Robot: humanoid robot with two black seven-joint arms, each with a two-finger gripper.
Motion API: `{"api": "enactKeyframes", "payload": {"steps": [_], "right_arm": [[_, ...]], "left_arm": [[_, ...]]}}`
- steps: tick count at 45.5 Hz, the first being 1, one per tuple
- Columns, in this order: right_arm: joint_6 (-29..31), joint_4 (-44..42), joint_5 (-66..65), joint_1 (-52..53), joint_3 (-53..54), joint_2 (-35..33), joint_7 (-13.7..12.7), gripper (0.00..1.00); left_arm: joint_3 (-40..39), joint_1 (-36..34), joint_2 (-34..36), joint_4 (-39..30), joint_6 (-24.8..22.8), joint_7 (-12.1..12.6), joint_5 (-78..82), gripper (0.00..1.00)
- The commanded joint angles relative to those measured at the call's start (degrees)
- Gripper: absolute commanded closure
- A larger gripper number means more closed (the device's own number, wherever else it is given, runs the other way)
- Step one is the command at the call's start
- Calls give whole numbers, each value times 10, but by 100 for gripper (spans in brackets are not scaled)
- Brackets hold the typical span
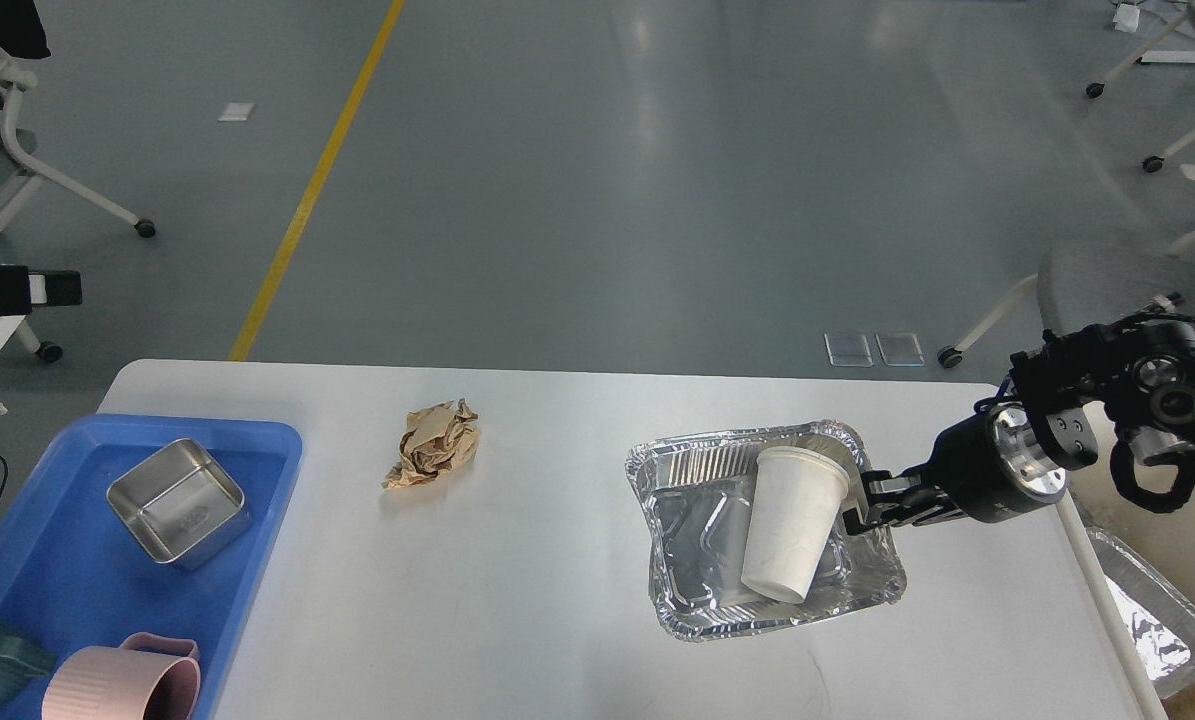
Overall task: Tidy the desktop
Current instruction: 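Withdraw the left gripper and lower it toward the brown paper bag, then grasp the crumpled brown paper bag with the left gripper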
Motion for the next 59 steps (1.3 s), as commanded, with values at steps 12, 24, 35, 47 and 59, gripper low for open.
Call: {"api": "enactKeyframes", "payload": {"steps": [12,24,35,47,59], "right_arm": [[0,0,0,1,7,-3,0,100],[0,-1,0,1,9,-4,0,100],[0,-2,-2,0,14,-3,0,100],[0,-2,-2,1,15,-4,0,100],[0,-2,-2,1,24,-7,0,100]], "left_arm": [[146,12,-309,154,174,71,10,29],[156,62,-508,360,196,85,47,25],[156,83,-616,506,210,84,50,21],[156,84,-695,585,211,83,48,19],[155,89,-756,647,212,83,41,13]]}}
